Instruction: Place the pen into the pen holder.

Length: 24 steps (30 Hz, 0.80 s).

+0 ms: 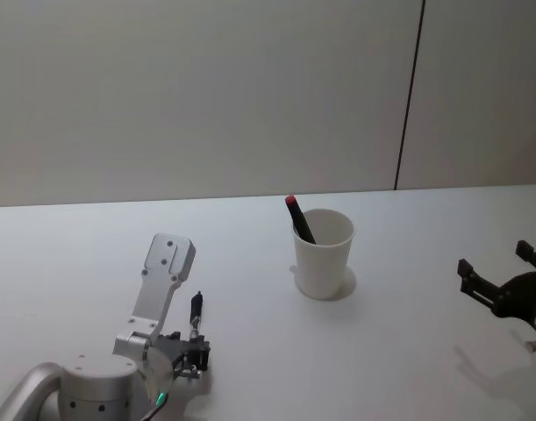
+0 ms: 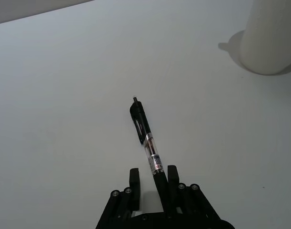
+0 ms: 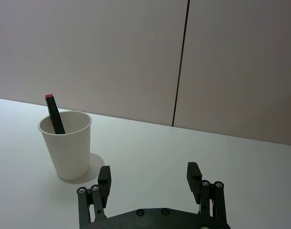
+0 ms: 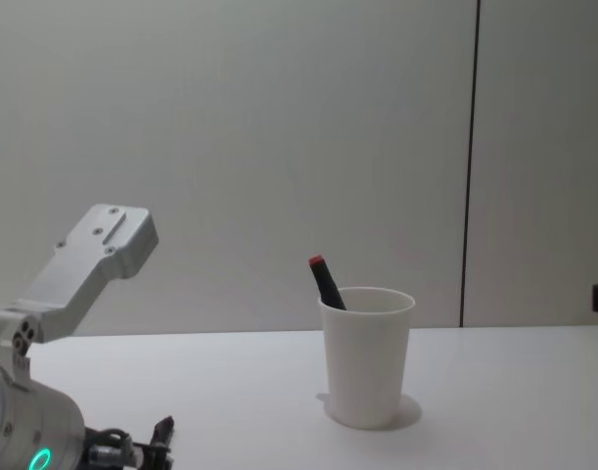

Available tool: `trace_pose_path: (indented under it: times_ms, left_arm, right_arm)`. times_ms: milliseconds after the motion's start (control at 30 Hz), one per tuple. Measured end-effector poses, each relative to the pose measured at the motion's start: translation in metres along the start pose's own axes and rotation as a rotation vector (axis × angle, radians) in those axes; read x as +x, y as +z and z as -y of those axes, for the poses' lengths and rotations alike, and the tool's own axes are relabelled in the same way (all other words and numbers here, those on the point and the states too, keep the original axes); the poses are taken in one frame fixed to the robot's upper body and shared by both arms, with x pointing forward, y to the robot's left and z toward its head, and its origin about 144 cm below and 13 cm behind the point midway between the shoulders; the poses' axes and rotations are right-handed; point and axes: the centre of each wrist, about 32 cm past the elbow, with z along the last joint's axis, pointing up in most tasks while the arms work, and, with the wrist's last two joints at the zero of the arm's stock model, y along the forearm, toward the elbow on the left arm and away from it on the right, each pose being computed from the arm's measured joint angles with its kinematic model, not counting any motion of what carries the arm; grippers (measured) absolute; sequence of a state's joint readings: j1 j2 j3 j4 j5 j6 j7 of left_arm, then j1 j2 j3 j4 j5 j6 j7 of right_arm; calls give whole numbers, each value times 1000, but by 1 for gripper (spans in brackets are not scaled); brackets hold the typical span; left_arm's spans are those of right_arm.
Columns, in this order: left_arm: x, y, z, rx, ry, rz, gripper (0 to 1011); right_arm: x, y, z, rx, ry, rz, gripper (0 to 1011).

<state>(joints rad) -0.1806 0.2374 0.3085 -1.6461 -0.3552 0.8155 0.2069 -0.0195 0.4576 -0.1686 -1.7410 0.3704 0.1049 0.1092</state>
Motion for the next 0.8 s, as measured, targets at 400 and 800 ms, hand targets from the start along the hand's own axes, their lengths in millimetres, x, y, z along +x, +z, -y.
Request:
trace_pose_path:
  times_ms: [400, 800]
  left_arm:
    - [-1, -2, 0, 12, 2, -6, 124]
    - [-1, -3, 1, 14, 5, -7, 124]
  right_arm:
    - [0, 0, 0, 0, 0, 0, 1001]
    - [0, 0, 0, 0, 0, 0, 1001]
